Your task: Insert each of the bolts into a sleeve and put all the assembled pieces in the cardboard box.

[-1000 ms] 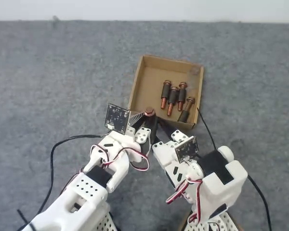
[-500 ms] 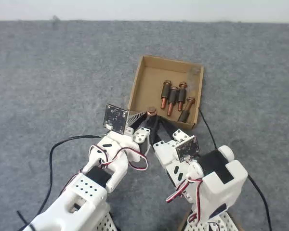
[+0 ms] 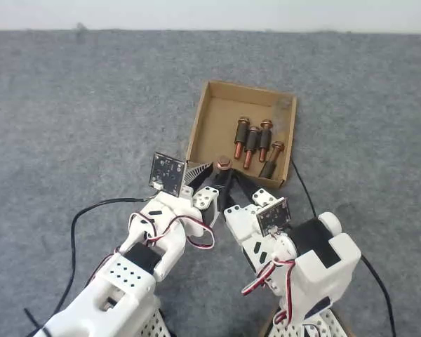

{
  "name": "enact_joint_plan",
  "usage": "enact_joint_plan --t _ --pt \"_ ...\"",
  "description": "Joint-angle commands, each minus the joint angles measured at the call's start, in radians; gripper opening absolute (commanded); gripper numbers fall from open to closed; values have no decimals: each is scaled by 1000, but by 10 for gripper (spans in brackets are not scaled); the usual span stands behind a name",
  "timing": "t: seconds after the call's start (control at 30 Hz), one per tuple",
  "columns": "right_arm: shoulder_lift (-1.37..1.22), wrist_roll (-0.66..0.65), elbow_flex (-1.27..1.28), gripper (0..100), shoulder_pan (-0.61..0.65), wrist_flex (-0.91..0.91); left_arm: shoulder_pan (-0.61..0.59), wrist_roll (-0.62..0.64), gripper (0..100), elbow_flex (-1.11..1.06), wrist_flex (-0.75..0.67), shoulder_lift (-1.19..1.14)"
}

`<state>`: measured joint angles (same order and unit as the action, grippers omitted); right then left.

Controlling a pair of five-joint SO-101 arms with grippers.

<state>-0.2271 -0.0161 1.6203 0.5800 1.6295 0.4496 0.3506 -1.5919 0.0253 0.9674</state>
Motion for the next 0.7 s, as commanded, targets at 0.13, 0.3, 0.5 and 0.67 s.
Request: enact_joint_plan --t 0.13,0.3,0.5,0.67 --pt "51 -20 32 6 2 1 77 61 128 42 -3 -3" --pt "51 -20 32 6 2 1 77 61 128 42 -2 -3" --pt "51 -20 32 6 2 1 75 61 126 42 0 -2" --pt "51 -20 28 6 -12 1 81 61 126 59 0 0"
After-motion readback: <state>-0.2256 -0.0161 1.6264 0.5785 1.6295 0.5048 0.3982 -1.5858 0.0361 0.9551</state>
